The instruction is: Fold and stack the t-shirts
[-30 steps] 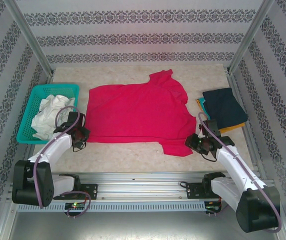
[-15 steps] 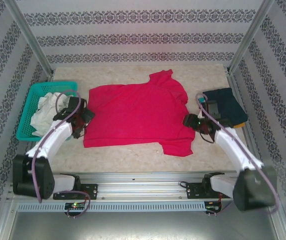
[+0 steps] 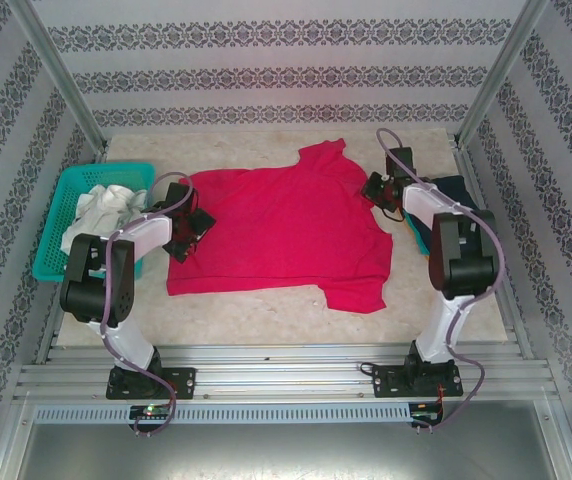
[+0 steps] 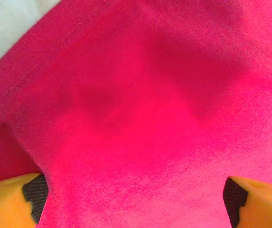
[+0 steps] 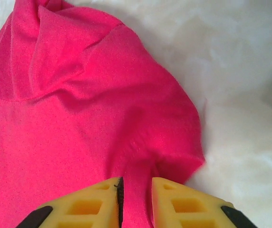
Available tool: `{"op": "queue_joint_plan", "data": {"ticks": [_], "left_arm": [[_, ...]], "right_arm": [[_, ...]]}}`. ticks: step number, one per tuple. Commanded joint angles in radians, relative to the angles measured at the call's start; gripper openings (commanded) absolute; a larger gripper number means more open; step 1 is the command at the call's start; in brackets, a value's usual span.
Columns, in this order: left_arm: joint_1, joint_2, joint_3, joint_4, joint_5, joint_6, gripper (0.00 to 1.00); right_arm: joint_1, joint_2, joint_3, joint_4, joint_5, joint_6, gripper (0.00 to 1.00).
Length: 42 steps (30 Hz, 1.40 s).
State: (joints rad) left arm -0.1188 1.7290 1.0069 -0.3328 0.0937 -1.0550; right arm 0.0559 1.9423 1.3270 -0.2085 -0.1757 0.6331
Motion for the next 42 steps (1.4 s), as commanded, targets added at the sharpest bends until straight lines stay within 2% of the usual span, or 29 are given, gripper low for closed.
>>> {"op": "queue_joint_plan", "data": {"ticks": [1, 8, 17, 23, 27, 31, 36, 42], "left_arm": [[-0.008, 0.034, -0.008, 0.036, 0.019, -0.014, 0.96], [-0.008, 0.084, -0.017, 0.041, 0.016, -0.017, 0.96], [-0.003, 0.113, -0.007, 0.006, 0.011, -0.027, 0.96], [-0.001, 0.088, -0.002, -0.035, -0.007, -0.019, 0.96], [0.0, 0.066, 0.006, -0.058, -0.01, -0.014, 0.97], [-0.006, 0.008, 0.013, -0.107, -0.021, -0.009, 0.97], [-0.014, -0.078, -0.018, -0.155, -0.03, -0.022, 0.97], [-0.018, -0.113, -0.037, -0.173, -0.023, -0.031, 0.97]], "right_arm": [[-0.005, 0.077, 0.082, 0.009, -0.039, 0.058, 0.2], [-0.016, 0.224, 0.21, -0.027, -0.006, 0.078, 0.13], [-0.049, 0.373, 0.422, -0.137, 0.041, 0.026, 0.11], [-0.059, 0.459, 0.569, -0.177, 0.024, -0.028, 0.18], [-0.061, 0.458, 0.612, -0.182, -0.015, -0.053, 0.23], [-0.06, 0.364, 0.54, -0.145, -0.036, -0.049, 0.24], [-0.05, 0.199, 0.273, -0.038, -0.018, 0.031, 0.21], [-0.047, 0.148, 0.089, 0.021, -0.027, 0.104, 0.19]]}}
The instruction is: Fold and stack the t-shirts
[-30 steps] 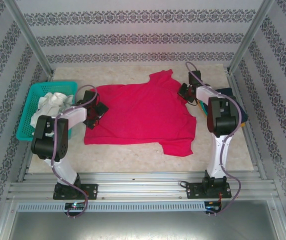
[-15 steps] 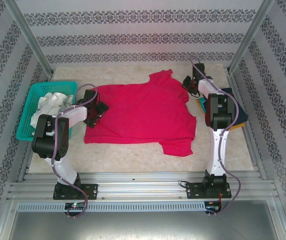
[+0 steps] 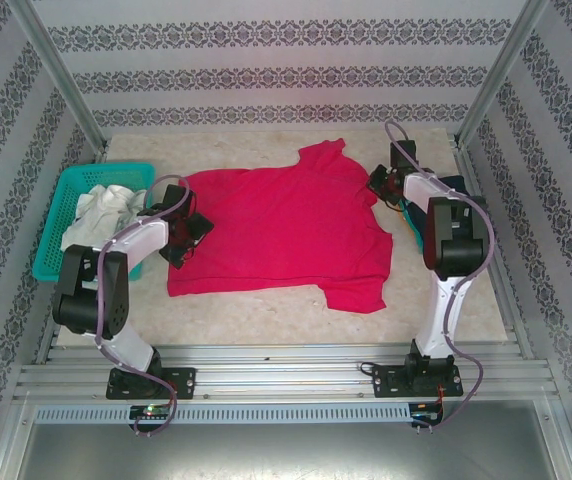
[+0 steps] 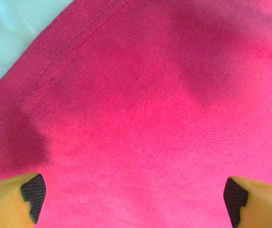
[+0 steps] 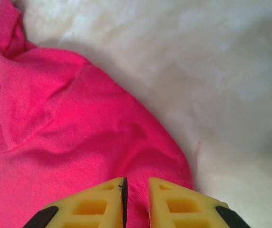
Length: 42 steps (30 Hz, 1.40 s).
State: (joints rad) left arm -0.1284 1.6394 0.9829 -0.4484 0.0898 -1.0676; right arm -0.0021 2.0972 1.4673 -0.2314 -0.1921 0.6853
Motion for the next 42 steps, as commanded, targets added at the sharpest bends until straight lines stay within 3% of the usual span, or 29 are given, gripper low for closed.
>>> {"op": "queue_joint_plan", "data": {"ticks": [1, 11, 17, 20, 23, 27, 31, 34, 42], "left_arm": [[-0.01, -0.025, -0.01, -0.059, -0.017, -0.018, 0.97], [-0.021, -0.118, -0.033, -0.099, -0.034, -0.02, 0.97], [-0.078, -0.232, -0.06, -0.17, -0.119, -0.065, 1.0], [-0.11, -0.285, -0.101, -0.185, -0.117, -0.161, 1.0], [-0.151, -0.336, -0.137, -0.212, -0.112, -0.269, 1.0], [-0.227, -0.416, -0.155, -0.286, -0.208, -0.383, 1.0], [-0.229, -0.516, -0.302, -0.187, -0.217, -0.504, 0.93], [-0.222, -0.564, -0.37, -0.21, -0.247, -0.609, 0.89], [-0.123, -0.539, -0.428, -0.144, -0.161, -0.667, 0.68]], "right_arm": [[0.011, 0.001, -0.052, 0.043, -0.018, 0.053, 0.19], [0.004, 0.185, 0.129, -0.051, 0.0, 0.076, 0.04], [0.004, 0.208, 0.229, -0.082, -0.007, 0.072, 0.04], [0.01, 0.147, 0.213, -0.069, -0.012, 0.036, 0.16], [0.014, 0.051, 0.152, -0.04, -0.017, -0.011, 0.38], [0.023, -0.096, 0.022, 0.015, -0.059, -0.09, 0.55], [0.043, -0.249, -0.13, 0.043, -0.104, -0.159, 0.6], [0.058, -0.36, -0.239, 0.045, -0.127, -0.191, 0.61], [0.079, -0.544, -0.411, 0.024, -0.133, -0.192, 0.62]]}}
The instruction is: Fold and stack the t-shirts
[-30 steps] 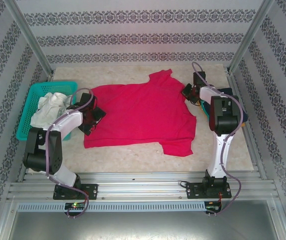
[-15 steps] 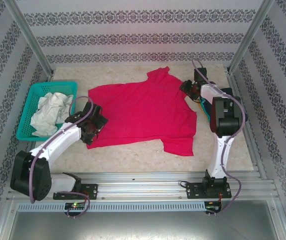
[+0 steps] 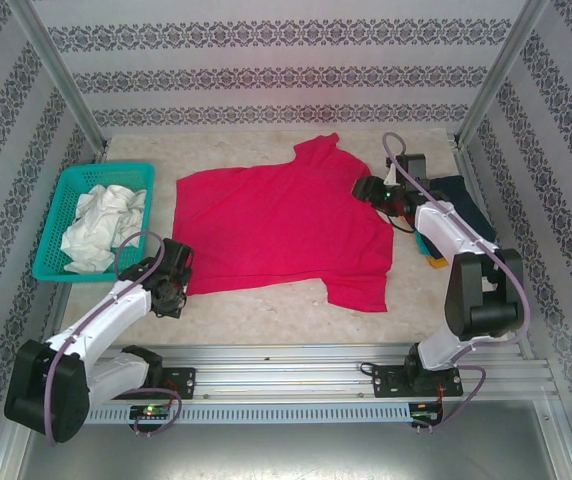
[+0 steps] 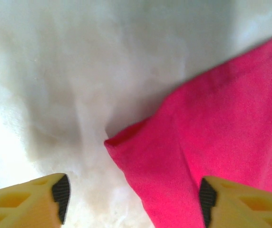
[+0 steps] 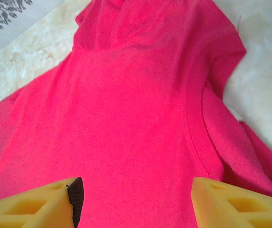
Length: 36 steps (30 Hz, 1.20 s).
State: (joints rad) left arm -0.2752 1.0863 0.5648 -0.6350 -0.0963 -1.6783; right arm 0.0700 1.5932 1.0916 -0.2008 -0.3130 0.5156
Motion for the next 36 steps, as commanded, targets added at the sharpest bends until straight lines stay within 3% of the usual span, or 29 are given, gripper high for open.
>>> {"op": "queue_joint_plan", "data": {"ticks": [1, 7, 14, 19, 25, 30, 36], "left_arm": [[0.026, 0.022, -0.01, 0.055, 0.026, -0.054, 0.66], [0.046, 0.077, -0.03, 0.146, 0.048, -0.087, 0.47], [0.06, 0.121, -0.037, 0.158, 0.045, -0.116, 0.41], [0.078, 0.185, -0.037, 0.212, 0.066, -0.106, 0.22], [0.077, 0.181, 0.009, 0.141, 0.068, -0.084, 0.02], [0.078, 0.122, 0.004, 0.067, 0.062, -0.081, 0.0], [0.077, 0.075, 0.002, 0.001, 0.084, -0.053, 0.0]], "right_arm": [[0.006, -0.051, -0.047, -0.006, -0.011, -0.02, 0.62], [0.007, -0.091, -0.079, -0.023, -0.014, -0.026, 0.62], [-0.015, -0.105, -0.086, -0.032, -0.026, -0.033, 0.62], [-0.026, -0.12, -0.086, -0.054, -0.044, -0.043, 0.62], [-0.041, -0.215, -0.115, -0.128, -0.029, -0.047, 0.62], [-0.056, -0.366, -0.18, -0.301, 0.076, -0.011, 0.6], [-0.066, -0.57, -0.298, -0.589, 0.075, 0.003, 0.61]]}}
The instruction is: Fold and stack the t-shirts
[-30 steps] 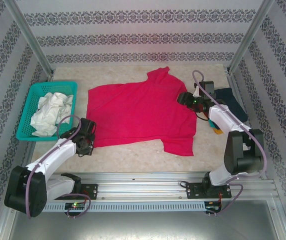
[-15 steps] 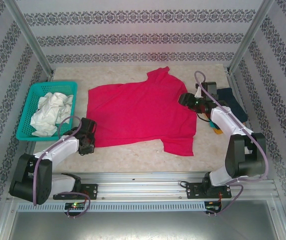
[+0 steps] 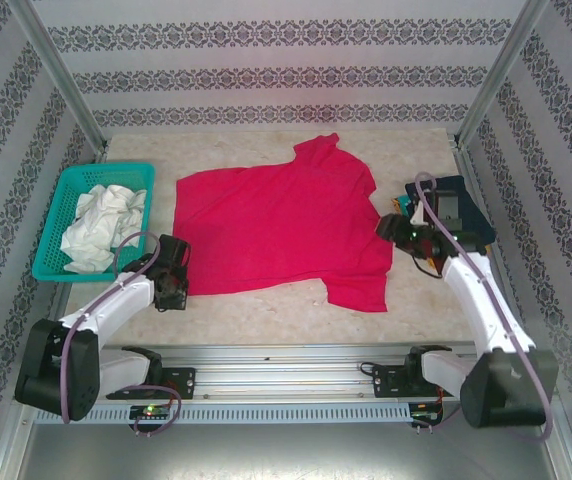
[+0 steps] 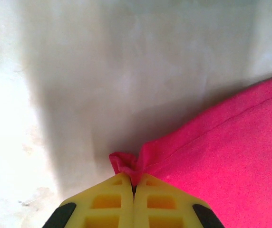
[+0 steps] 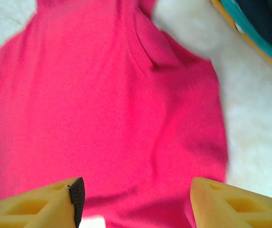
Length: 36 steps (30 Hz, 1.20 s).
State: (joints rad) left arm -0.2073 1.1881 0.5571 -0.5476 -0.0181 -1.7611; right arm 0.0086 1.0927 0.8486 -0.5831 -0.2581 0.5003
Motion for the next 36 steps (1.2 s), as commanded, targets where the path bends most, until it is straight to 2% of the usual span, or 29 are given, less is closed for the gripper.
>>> {"op": "queue_joint_plan", "data": {"ticks": [1, 8, 12, 18, 22, 28, 36], "left_arm": [[0.009, -0.032, 0.01, -0.088, 0.005, 0.034, 0.0], [0.01, -0.031, 0.013, -0.089, 0.024, 0.06, 0.0], [0.01, -0.034, 0.012, -0.095, 0.034, 0.075, 0.0], [0.01, -0.059, -0.014, -0.092, 0.057, 0.072, 0.0], [0.01, -0.063, -0.018, -0.094, 0.06, 0.076, 0.0], [0.01, -0.068, -0.047, -0.065, 0.069, 0.042, 0.0], [0.011, -0.061, -0.056, -0.051, 0.071, 0.048, 0.0]], "right_arm": [[-0.004, -0.109, -0.083, -0.243, 0.007, 0.03, 0.61], [0.033, -0.277, -0.218, -0.455, -0.091, 0.174, 0.53], [0.118, -0.309, -0.277, -0.431, -0.067, 0.242, 0.51], [0.144, -0.212, -0.329, -0.316, -0.025, 0.264, 0.45], [0.142, -0.133, -0.341, -0.211, -0.022, 0.243, 0.45], [0.137, -0.039, -0.318, -0.15, 0.041, 0.227, 0.43], [0.134, 0.091, -0.294, -0.071, 0.056, 0.226, 0.42]]}}
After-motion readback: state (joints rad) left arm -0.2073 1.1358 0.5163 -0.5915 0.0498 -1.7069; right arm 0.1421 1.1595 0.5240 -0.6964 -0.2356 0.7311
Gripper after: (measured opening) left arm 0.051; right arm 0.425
